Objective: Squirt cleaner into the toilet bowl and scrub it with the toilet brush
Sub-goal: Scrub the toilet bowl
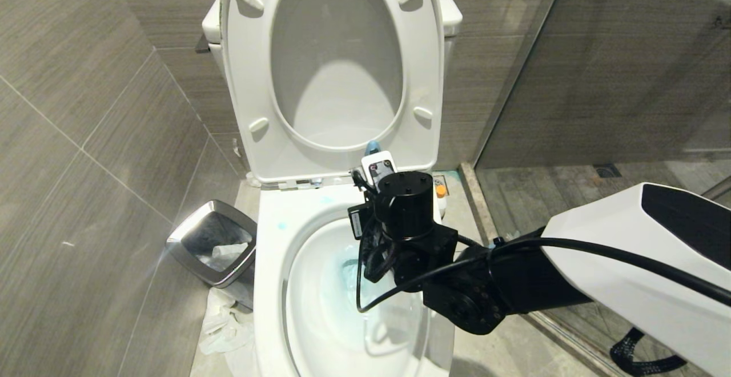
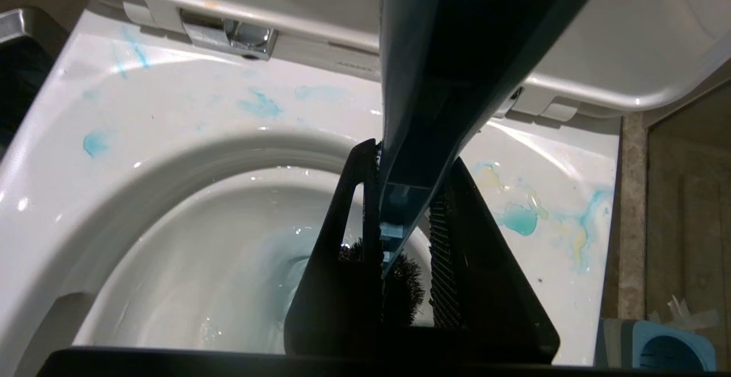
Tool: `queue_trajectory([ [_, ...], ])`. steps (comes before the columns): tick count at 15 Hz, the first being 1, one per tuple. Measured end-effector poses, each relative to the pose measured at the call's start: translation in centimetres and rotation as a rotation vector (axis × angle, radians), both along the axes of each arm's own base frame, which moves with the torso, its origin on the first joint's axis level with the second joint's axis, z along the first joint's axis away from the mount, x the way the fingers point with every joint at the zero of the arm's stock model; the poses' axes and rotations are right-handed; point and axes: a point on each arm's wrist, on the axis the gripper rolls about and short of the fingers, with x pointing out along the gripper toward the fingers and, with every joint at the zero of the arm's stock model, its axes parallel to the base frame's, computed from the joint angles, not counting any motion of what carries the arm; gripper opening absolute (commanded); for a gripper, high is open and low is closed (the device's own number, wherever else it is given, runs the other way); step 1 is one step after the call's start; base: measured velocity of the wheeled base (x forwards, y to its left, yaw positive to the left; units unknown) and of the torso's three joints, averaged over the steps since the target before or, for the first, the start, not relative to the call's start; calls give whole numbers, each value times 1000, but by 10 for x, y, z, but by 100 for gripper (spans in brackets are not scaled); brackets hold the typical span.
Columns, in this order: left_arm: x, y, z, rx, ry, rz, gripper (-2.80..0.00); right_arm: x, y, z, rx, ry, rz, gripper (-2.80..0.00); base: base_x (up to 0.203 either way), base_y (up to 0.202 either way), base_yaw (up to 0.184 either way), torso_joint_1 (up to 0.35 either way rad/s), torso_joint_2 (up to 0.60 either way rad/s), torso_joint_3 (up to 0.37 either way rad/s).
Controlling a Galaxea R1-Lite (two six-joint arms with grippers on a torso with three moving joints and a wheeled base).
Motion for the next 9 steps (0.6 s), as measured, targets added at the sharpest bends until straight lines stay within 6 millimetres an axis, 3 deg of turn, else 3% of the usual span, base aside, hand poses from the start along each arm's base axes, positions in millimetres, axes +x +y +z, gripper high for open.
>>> queue_trajectory([
  [9,0,0,0,0,0,0,-280,-2,16,-11,-1,6,29,-280,0,0,0,0,0,0],
])
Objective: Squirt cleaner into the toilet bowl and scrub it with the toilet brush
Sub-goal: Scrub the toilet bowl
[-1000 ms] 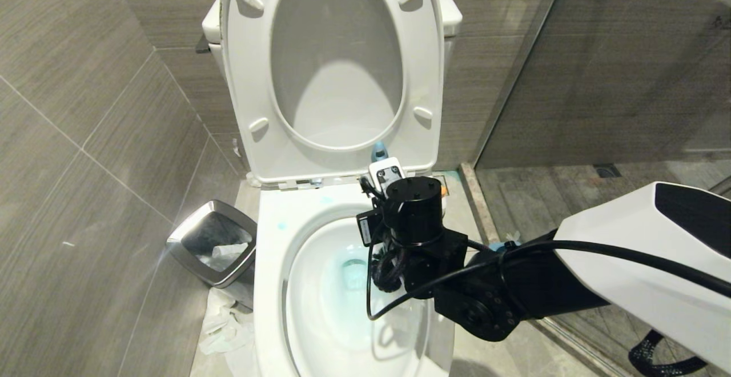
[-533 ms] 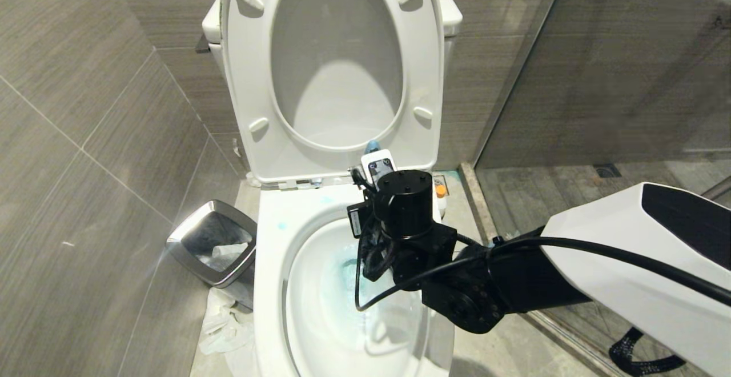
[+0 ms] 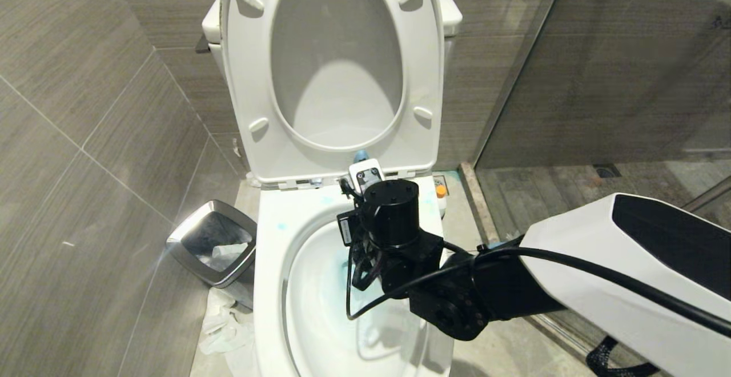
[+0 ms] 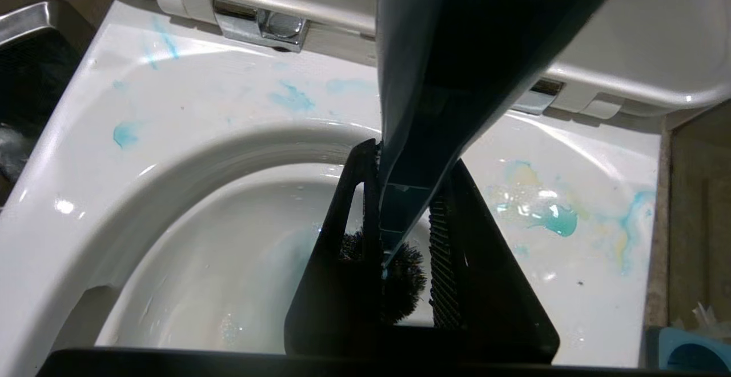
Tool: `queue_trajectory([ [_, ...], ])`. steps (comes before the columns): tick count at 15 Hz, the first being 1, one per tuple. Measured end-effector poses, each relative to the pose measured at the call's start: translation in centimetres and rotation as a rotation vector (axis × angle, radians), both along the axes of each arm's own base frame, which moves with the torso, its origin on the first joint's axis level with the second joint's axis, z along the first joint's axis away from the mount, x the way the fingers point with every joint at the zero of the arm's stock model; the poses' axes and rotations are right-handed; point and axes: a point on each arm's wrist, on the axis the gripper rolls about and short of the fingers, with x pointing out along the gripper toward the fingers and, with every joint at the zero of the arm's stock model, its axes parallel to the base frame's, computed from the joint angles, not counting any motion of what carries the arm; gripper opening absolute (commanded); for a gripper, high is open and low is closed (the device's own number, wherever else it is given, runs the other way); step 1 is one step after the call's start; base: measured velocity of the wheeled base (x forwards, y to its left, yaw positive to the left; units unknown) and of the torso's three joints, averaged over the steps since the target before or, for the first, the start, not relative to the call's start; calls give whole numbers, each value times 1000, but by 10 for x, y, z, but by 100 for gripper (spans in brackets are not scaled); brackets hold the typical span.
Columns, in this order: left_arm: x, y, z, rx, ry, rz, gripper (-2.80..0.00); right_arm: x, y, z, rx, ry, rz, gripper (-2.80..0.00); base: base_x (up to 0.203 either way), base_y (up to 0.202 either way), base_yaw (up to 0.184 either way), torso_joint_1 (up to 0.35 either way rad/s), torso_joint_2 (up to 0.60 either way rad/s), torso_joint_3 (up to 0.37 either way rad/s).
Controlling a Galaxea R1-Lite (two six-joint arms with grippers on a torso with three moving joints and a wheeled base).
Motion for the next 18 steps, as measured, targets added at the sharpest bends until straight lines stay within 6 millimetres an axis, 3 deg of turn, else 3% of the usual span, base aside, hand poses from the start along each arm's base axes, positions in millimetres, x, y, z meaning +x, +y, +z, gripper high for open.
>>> queue_trajectory([
  [5,0,0,0,0,0,0,-280,4,10,-20,-25,20,6,-280,0,0,0,0,0,0],
  [8,0,0,0,0,0,1,-280,-4,13,-13,-23,17,22,-280,0,0,0,0,0,0],
  [13,0,0,0,0,0,0,-280,-29,9,32,3,-4,59,-280,0,0,0,0,0,0],
  [18,0,0,0,0,0,0,-280,-55,-15,90,49,-39,77,-280,0,0,0,0,0,0],
])
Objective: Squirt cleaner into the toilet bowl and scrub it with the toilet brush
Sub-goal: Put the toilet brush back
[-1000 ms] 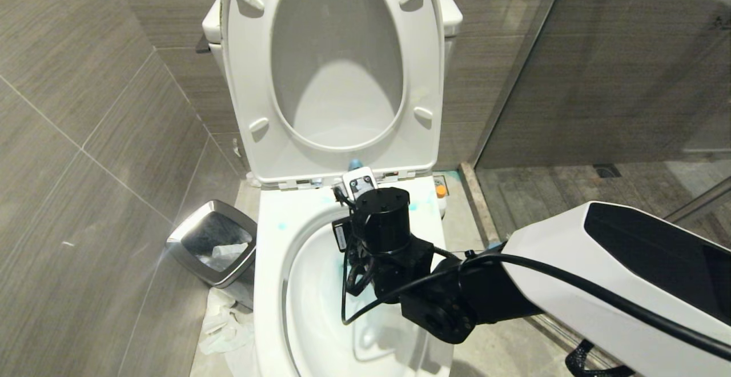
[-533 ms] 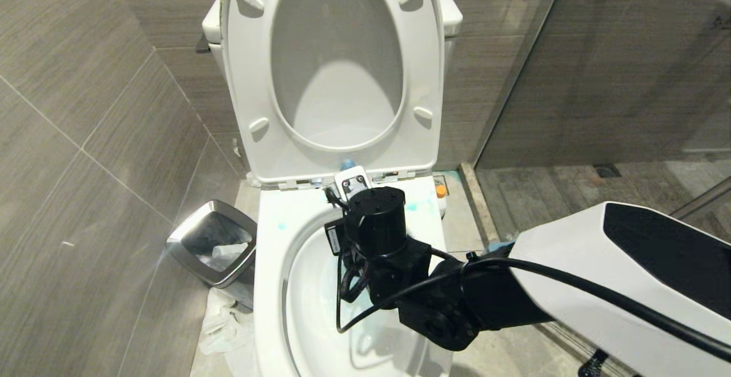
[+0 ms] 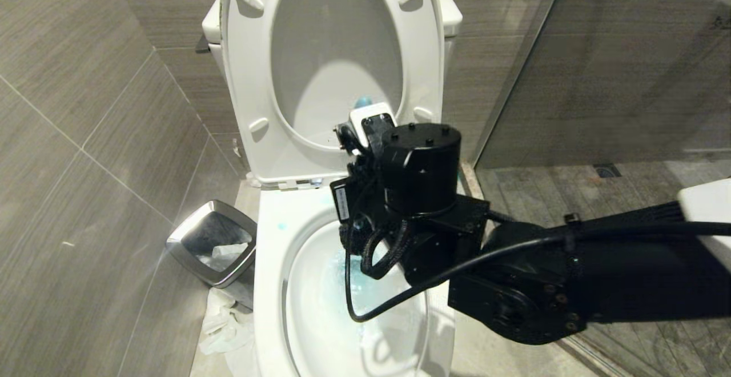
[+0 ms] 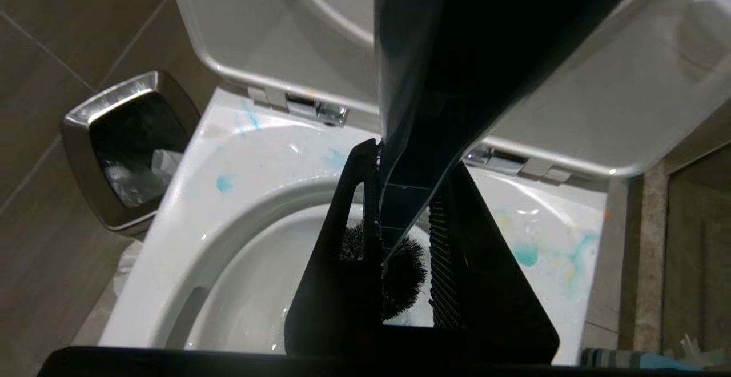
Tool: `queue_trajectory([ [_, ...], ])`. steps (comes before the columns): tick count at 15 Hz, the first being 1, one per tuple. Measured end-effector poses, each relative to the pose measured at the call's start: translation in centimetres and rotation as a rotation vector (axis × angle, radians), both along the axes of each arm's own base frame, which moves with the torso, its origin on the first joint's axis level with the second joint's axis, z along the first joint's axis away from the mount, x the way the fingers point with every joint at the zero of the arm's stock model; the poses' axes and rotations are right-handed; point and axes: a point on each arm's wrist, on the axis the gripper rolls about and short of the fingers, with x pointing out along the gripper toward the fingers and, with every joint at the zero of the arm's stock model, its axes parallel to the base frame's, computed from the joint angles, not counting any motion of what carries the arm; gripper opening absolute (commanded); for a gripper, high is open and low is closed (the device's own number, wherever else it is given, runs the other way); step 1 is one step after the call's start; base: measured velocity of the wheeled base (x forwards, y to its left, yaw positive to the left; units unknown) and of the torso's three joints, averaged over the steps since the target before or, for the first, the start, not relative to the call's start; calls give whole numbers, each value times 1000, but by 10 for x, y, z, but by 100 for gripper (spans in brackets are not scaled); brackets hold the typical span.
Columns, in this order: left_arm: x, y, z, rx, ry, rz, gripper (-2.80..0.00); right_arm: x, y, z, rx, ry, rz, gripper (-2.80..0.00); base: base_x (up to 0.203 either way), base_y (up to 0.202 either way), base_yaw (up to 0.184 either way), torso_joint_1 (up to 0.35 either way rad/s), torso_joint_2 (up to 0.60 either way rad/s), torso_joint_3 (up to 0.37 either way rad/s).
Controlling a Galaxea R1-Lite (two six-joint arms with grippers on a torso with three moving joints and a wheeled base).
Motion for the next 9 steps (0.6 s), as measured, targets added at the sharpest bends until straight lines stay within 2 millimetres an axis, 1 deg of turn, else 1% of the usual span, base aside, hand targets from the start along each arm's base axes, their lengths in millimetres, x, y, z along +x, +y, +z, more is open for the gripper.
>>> queue_trajectory([
  [3,0,0,0,0,0,0,-280,-20,-23,36,7,2,6,-280,0,0,0,0,0,0],
  [5,0,0,0,0,0,0,-280,-32,-44,57,-9,14,-5,-280,0,0,0,0,0,0],
  [7,0,0,0,1,0,0,-280,-35,-71,74,-39,35,-45,-280,0,0,0,0,0,0],
  [9,0,0,0,0,0,0,-280,-34,-99,90,-33,28,-99,-280,0,0,0,0,0,0],
])
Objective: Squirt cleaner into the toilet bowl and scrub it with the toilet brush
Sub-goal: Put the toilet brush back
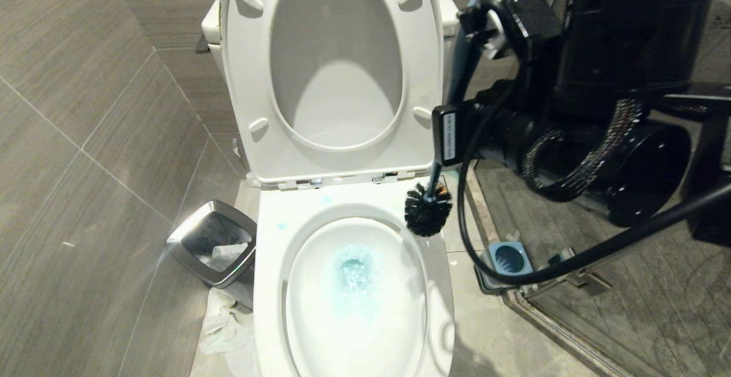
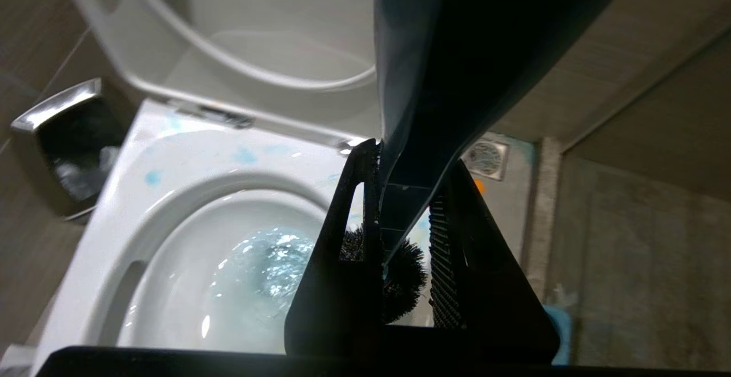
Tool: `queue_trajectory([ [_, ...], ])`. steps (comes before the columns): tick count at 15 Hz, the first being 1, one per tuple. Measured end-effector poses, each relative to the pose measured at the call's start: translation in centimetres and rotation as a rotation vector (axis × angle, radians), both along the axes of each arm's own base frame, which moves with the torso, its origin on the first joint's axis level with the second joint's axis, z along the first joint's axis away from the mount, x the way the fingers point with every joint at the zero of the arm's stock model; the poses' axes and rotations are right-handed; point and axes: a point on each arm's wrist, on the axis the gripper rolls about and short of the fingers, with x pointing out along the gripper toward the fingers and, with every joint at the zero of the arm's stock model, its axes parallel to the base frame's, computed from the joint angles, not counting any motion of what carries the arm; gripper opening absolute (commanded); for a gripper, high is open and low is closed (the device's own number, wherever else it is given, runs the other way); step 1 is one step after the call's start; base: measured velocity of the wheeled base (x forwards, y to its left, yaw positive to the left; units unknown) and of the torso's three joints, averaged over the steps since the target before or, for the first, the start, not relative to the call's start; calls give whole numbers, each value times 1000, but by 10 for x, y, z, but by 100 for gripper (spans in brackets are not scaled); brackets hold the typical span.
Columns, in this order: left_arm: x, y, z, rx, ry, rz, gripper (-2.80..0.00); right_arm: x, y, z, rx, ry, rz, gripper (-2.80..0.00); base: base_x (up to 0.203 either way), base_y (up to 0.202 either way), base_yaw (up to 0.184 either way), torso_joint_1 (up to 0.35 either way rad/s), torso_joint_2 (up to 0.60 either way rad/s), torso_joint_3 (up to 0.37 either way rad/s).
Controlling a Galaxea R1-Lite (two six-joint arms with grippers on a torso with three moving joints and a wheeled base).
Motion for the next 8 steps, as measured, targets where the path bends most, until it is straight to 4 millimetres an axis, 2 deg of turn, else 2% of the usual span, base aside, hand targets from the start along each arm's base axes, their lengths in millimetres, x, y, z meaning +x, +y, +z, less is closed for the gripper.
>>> queue_trajectory([
  [4,0,0,0,0,0,0,-280,11,-56,17,8,-5,-137,-280,0,0,0,0,0,0],
  [8,0,0,0,0,0,0,-280,31,-109,6,7,28,-221,-280,0,0,0,0,0,0],
])
